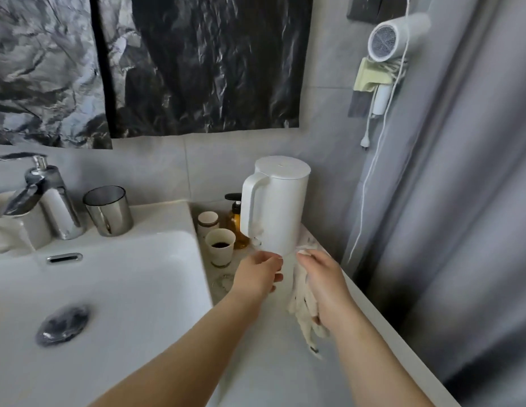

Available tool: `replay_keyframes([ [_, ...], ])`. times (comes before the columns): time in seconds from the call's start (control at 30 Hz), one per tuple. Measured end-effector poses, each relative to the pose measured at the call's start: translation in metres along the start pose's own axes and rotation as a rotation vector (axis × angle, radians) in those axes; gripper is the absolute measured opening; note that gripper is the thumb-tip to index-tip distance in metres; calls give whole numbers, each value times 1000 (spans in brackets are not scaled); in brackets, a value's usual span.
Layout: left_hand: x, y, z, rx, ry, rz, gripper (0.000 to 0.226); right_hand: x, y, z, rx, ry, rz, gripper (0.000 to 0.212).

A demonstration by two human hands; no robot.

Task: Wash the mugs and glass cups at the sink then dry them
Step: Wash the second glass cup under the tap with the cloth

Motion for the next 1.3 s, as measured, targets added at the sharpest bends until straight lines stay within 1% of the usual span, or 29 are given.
replay_keyframes([
  [0.07,6,-18,14,34,-16,-60,11,8,20,-14,-21,39,38,24],
  [0.17,19,-40,28,52,-9,-129,11,19,43,-29,-20,75,87,11],
  [0.2,23,-48,33,81,-9,-145,11,24,51,-33,-25,92,96,11],
  [0.27,31,-61,42,167,-23,-169,21,32,65,-40,-41,127,128,9],
  [0.33,37,-70,54,235,-73,-173,37,39,75,-48,-46,173,156,10],
  [0.4,40,-75,64,316,-136,-161,55,44,85,-52,-52,208,187,25],
  [0.43,42,-77,67,369,-156,-160,61,46,90,-52,-61,206,213,32],
  [0.47,43,-78,69,409,-166,-163,62,48,96,-50,-76,195,239,34],
  [0.57,46,-85,73,400,-189,-235,54,53,106,-44,-125,164,264,21],
  [0.67,46,-90,75,336,-194,-293,39,55,111,-43,-118,189,253,10],
  [0.73,46,-90,76,268,-197,-297,33,56,112,-43,-126,209,244,13],
  [0.83,48,-88,72,280,-189,-263,23,57,109,-42,-186,239,211,14],
  [0.9,47,-87,67,312,-194,-250,16,57,106,-40,-224,238,188,9],
  [0.97,45,-87,61,307,-195,-259,15,54,102,-38,-237,238,161,4],
  [1.07,39,-78,52,274,-192,-263,15,45,93,-35,-209,246,114,5],
  [1.13,36,-64,43,279,-202,-215,23,40,82,-34,-155,262,91,6],
  [1.2,32,-46,32,272,-245,-132,33,35,65,-30,-80,262,61,13],
  [1.27,25,-21,17,296,-296,13,44,30,42,-21,-35,233,23,20],
  [1.3,23,-8,6,323,-296,98,49,29,30,-15,-24,213,0,21],
])
Point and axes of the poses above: each hand's wrist, its own x-axis towards the middle knuckle, its own z-axis out of the palm, y = z × x, the point moved 10 cm from there along x, towards the middle knuckle, and after that the axes turned 7 degrees about y, right-handed, at the moved point
